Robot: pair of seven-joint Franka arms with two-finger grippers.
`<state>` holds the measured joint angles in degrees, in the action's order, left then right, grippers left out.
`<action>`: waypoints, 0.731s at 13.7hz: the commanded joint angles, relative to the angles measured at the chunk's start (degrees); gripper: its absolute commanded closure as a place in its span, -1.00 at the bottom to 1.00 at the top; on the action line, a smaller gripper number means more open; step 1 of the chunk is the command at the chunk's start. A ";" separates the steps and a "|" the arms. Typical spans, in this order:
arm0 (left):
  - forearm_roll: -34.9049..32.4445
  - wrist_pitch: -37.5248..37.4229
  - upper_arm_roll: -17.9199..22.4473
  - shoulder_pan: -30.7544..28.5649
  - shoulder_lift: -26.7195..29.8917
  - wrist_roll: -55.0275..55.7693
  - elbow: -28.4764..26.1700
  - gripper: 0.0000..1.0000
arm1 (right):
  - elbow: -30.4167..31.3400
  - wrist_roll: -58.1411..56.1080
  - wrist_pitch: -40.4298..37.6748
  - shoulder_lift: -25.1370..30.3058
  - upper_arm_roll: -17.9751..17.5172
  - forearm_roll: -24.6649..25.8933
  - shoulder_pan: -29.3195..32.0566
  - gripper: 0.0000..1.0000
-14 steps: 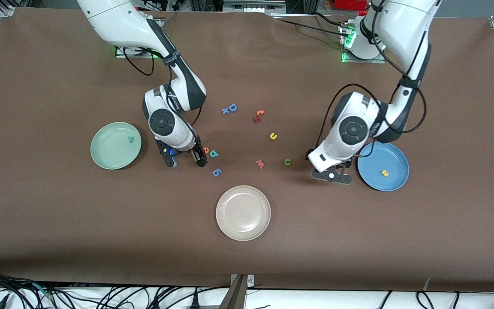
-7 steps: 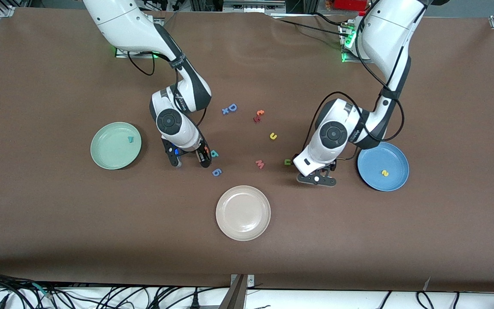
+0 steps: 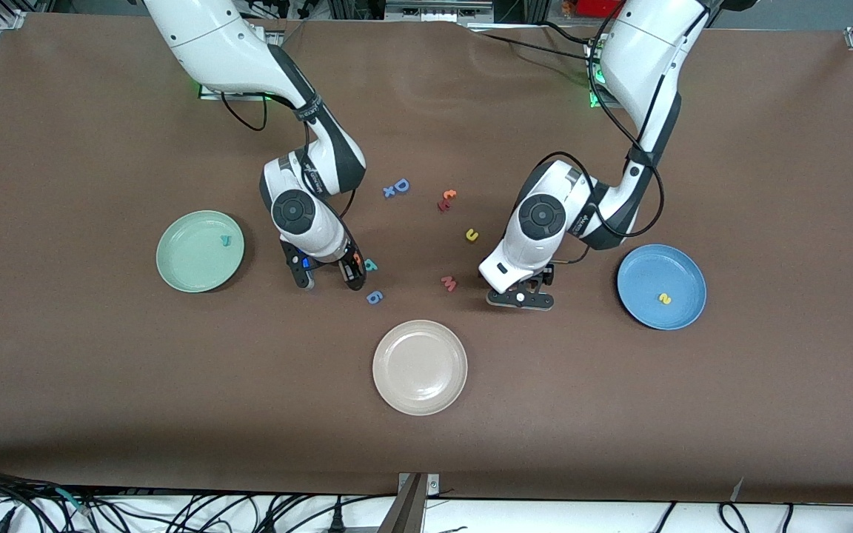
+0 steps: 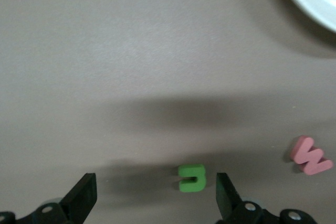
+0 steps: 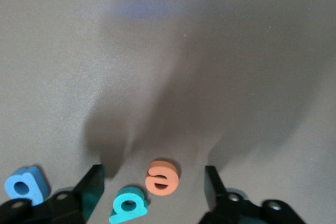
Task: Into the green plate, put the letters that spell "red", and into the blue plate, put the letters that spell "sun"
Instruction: 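Move both grippers back over the scattered letters, then grasp the green u and orange e with the left and right grippers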
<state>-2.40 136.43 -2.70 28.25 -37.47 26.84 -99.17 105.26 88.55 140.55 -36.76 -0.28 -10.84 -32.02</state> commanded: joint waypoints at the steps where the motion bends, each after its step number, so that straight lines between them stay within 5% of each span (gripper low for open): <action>1: 0.03 2.68 0.51 1.37 -1.82 1.55 0.91 -1.00 | -1.02 0.75 0.34 -1.21 0.37 -0.32 -0.94 -0.58; 5: -0.49 4.28 0.59 2.69 -2.35 3.57 0.12 -1.00 | -1.02 0.66 0.60 -1.30 0.37 -0.23 -0.94 -0.58; 10: -0.67 5.15 0.59 2.78 -2.79 3.66 -0.06 -1.00 | -1.02 0.22 0.60 -1.38 0.37 -0.23 -0.85 0.08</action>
<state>-2.40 140.54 -2.69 30.52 -39.96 29.58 -99.21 104.98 88.55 141.14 -37.17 -0.25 -10.84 -32.38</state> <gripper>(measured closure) 0.000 0.388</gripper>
